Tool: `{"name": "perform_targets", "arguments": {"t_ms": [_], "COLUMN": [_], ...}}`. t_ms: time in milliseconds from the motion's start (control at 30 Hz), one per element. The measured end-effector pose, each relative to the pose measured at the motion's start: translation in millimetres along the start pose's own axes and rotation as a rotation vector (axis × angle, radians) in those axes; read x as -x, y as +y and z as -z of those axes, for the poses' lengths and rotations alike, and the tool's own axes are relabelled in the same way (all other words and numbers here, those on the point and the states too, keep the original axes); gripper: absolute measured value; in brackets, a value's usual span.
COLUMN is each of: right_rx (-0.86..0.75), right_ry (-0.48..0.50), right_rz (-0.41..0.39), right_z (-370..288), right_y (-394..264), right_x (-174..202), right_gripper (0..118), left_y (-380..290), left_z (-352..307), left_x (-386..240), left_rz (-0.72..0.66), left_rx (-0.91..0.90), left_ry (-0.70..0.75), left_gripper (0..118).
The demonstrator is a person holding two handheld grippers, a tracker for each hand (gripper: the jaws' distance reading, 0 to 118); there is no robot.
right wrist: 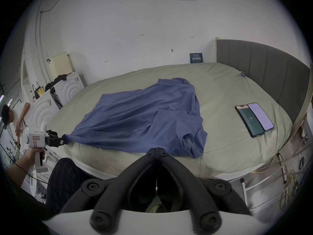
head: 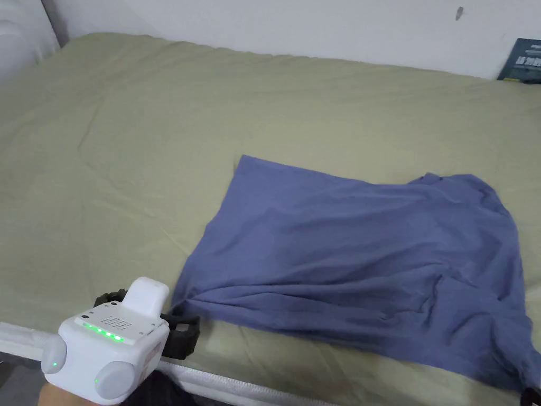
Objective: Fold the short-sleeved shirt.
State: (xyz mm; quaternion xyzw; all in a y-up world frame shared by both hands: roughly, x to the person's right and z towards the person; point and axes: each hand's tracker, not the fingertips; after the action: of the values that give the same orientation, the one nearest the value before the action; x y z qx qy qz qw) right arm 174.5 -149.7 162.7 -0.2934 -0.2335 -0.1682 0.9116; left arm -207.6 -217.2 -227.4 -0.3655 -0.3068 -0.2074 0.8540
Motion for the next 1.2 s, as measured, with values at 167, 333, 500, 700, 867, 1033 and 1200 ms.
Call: {"name": "perform_targets", "arguments": {"t_ms": [167, 333, 500, 700, 867, 1033, 1200], "right_rx": [0.133, 0.234, 0.249, 0.24, 0.148, 0.08, 0.083], "right_ry": [-0.087, -0.12, -0.153, -0.057, -0.06, -0.023, 0.0], "right_rz": [-0.036, -0.094, -0.117, 0.051, 0.063, 0.067, 0.081], "right_z": [34, 80, 109, 75, 38, 34, 77], "right_y": [7, 17, 24, 26, 52, 102, 158], "right_x": [-15, -35, -42, -49, -56, -64, -81], "right_gripper": [1, 105, 108, 3, 3, 3, 3], "left_y": [9, 25, 33, 34, 56, 103, 162], "left_z": [12, -9, -16, -28, -47, -50, -3], "left_x": [-16, -33, -32, -14, -1, 10, 11], "left_rz": [0.025, 0.003, -0.018, -0.142, -0.113, -0.21, -0.13], "left_rx": [0.03, -0.001, 0.023, 0.009, -0.036, -0.116, -0.082], "left_ry": [-0.048, -0.064, 0.001, -0.157, -0.146, -0.218, -0.17], "left_gripper": [0, 0, 0, 0, 0, 0, 0]}}
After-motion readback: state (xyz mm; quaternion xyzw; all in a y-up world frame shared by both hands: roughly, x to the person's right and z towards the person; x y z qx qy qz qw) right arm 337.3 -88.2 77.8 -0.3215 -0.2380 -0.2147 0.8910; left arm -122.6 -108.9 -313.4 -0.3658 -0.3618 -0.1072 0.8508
